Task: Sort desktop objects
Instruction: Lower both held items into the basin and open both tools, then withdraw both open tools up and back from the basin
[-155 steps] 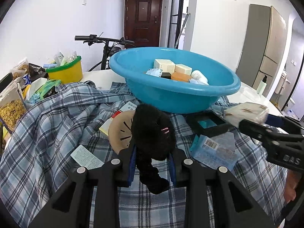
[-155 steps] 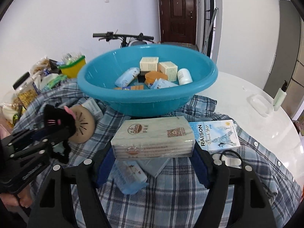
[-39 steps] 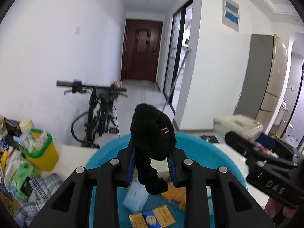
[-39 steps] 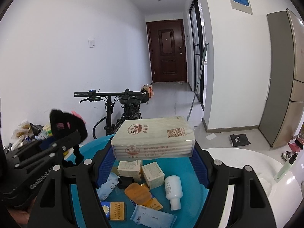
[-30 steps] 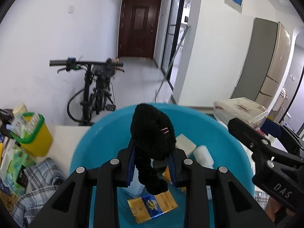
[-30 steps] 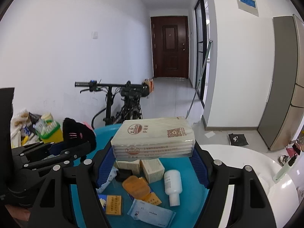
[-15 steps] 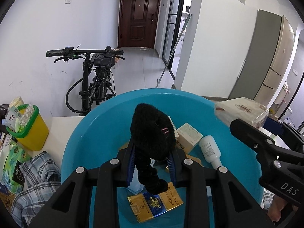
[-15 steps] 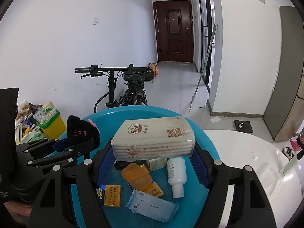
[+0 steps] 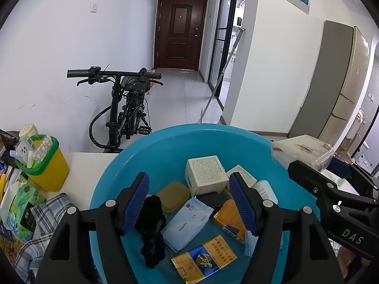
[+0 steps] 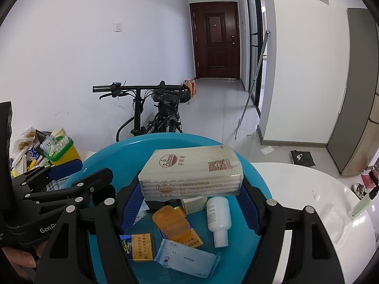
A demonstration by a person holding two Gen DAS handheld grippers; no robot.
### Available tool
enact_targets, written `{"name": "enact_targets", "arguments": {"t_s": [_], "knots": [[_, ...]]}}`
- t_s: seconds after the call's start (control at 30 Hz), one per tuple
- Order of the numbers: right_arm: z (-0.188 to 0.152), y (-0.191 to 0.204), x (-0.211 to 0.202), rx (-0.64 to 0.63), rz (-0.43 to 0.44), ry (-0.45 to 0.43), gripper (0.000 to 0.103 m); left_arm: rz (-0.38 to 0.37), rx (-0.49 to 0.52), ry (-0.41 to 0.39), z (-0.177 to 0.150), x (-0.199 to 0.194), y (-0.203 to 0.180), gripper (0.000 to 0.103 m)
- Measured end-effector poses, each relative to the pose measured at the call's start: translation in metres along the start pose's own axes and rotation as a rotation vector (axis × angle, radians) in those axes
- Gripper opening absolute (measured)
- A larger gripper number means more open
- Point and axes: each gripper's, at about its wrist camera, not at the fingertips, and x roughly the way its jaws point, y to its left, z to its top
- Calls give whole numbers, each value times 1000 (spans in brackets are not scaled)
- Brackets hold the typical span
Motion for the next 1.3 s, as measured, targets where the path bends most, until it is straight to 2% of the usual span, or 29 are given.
{"name": "enact_targets", "arguments": {"t_s": [0.23,0.37,0.83,0.93,0.97,1.0,1.07,1.1,1.17,1.2,1.3], "knots": [[0,-4,3,19,10,17,72,4,7,2,0,0,0,72],[-1,-5,3,20,7,17,82,7,13,3,-1,-1,-3,72],[0,-8,1,25,-4,10,82,13,11,-2,-2,-1,-2,72],[0,-9,0,29,-6,4,82,16,-4,-49,-1,-10,0,75],[1,-9,-1,31,-6,-1,82,17,-5,-65,-1,-12,0,78],[2,-10,-2,32,-7,-6,82,23,-5,-96,0,-18,0,85],[3,-11,-5,36,-11,-21,82,44,4,-165,0,-29,0,88],[3,-12,-6,38,-13,-26,84,58,8,-188,1,-33,-1,88],[4,-15,-8,49,-13,-34,100,84,14,-221,3,-39,1,90],[5,-16,-10,58,-16,-46,103,88,11,-235,4,-42,1,94],[7,-18,-16,68,-34,-81,103,72,-7,-268,7,-49,4,103]]}}
